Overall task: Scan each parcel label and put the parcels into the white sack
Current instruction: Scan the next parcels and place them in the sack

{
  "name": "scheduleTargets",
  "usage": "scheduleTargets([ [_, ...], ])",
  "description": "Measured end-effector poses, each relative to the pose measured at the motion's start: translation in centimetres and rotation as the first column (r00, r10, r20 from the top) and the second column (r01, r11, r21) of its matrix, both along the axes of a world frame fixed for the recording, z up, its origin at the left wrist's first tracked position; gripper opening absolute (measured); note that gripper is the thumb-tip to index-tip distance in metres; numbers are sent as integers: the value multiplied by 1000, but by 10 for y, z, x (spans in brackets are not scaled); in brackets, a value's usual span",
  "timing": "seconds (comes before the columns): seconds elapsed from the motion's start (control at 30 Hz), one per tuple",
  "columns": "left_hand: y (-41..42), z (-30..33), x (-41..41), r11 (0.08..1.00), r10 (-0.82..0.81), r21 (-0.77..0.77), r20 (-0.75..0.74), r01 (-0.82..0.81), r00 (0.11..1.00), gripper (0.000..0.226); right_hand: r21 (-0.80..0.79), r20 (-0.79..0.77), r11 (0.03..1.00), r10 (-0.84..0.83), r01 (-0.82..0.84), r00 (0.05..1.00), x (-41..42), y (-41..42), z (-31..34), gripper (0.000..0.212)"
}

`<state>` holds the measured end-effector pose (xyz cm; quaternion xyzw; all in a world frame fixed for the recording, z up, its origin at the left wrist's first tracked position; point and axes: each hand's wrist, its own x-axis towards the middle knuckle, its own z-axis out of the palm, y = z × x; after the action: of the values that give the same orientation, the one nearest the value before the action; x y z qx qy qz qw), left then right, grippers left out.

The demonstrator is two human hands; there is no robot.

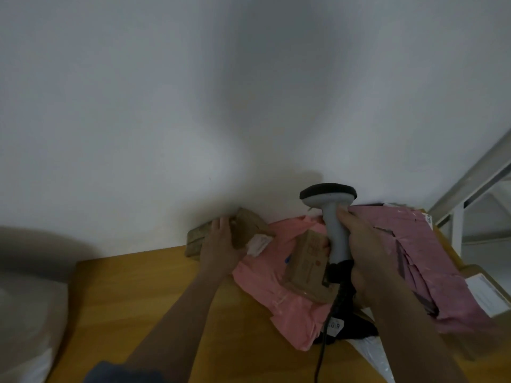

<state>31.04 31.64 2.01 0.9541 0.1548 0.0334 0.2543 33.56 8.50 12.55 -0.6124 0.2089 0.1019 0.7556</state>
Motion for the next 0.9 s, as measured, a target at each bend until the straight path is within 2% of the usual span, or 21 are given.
scheduleTargets([
  [0.07, 6, 9, -17, 960, 148, -244, 29, -137, 989, 90, -19, 34, 995, 94, -93, 995, -13, -4, 11, 42],
  [0.1, 9, 14, -26, 898, 216, -396, 23, -189, 976, 97, -52, 31, 992, 119, -117, 992, -18, -7, 14, 42],
  [0.13, 11, 19, -36, 798, 285, -552, -7, -242, 958, 102, -70, 25, 990, 127, -125, 992, -23, -7, 15, 40],
  [0.2, 10, 33, -56, 509, 370, -796, -141, -327, 918, 104, -75, 24, 990, 123, -121, 992, -36, 1, 20, 28],
  [0.27, 6, 51, -76, 227, 338, -923, -226, -312, 914, 86, -71, 30, 995, 69, -67, 997, -46, 12, 20, 15],
  [0.3, 4, 57, -85, 127, 316, -953, -226, -277, 922, 70, -51, 25, 998, 27, -26, 999, -51, 17, 18, 18],
  [0.33, 2, 63, -93, 48, 297, -968, -222, -247, 929, 59, -36, 9, 999, 18, -17, 1000, -58, 21, 20, 24],
  [0.4, -2, 71, -108, -71, 278, -970, -241, -230, 930, 58, -22, -9, 997, 69, -69, 998, -74, 28, 25, 34],
  [0.47, -5, 78, -122, -135, 258, -965, -253, -225, 933, 61, -14, 16, 995, 100, -100, 995, -88, 35, 28, 46],
  [0.53, -6, 84, -134, -185, 230, -962, -241, -201, 943, 61, -21, 55, 994, 109, -108, 993, -99, 42, 33, 47],
  [0.67, -3, 94, -155, -210, 161, -971, -153, -117, 975, 62, -17, 79, 992, 129, -129, 988, -119, 54, 39, 51],
  [0.8, 0, 102, -171, -143, 106, -982, -142, -127, 984, 60, -8, 83, 991, 136, -136, 987, -132, 61, 41, 56],
  [0.9, 6, 105, -181, -25, 67, -987, -161, -160, 985, 50, -34, 87, 989, 146, -144, 985, -136, 61, 43, 53],
])
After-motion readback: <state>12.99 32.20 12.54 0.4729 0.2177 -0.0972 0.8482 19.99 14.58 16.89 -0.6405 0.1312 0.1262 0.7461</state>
